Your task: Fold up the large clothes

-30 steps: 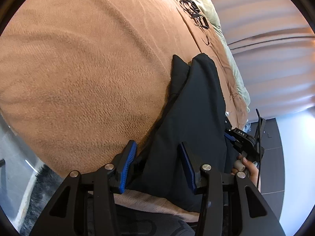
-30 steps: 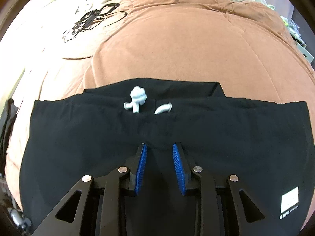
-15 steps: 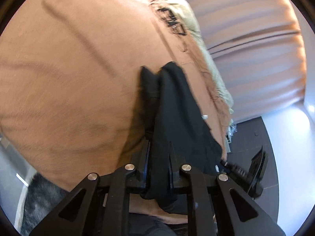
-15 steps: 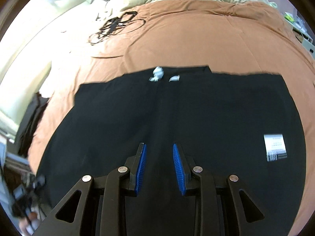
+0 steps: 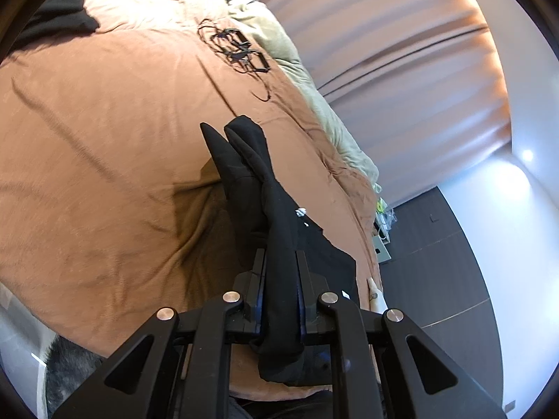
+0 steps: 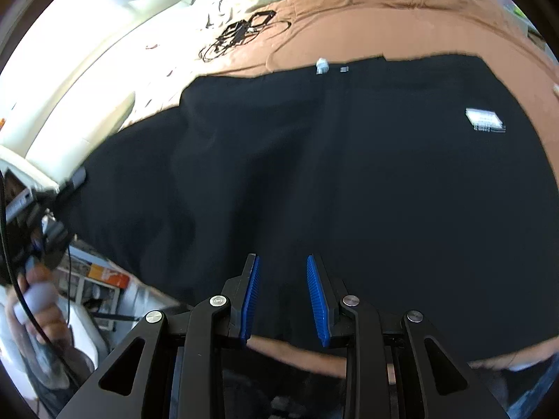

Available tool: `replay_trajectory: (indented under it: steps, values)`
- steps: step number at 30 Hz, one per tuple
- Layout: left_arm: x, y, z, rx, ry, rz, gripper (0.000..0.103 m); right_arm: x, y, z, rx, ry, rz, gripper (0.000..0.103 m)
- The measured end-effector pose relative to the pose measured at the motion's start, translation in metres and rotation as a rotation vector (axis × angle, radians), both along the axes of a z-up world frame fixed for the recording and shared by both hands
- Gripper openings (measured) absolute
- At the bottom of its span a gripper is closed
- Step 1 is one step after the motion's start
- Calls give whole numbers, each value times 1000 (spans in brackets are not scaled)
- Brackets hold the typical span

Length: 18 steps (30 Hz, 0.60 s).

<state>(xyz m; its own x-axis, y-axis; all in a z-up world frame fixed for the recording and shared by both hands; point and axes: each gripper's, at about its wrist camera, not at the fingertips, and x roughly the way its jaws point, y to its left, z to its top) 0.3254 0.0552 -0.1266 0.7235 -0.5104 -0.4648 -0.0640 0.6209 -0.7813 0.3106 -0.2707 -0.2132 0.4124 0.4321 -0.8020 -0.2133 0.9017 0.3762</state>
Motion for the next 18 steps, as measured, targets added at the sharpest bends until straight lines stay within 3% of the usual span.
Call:
replay_trajectory:
  steps: [4, 6, 9, 13, 18]
  values:
    - [4, -15, 10, 17, -15, -26, 15, -8, 8, -27, 51, 49, 14, 27]
    - [7, -26, 17, 27, -23, -57, 14, -10, 9, -43, 24, 50, 3, 18]
    - [11, -42, 29, 55, -44, -79, 14, -6, 0, -57, 60, 71, -43, 9]
    - [16, -66, 51, 73, -81, -132, 14, -4, -12, -53, 107, 110, -34, 9]
    - [26, -105, 75, 106, -117, -213, 14, -18, -44, -29, 159, 57, -77, 13]
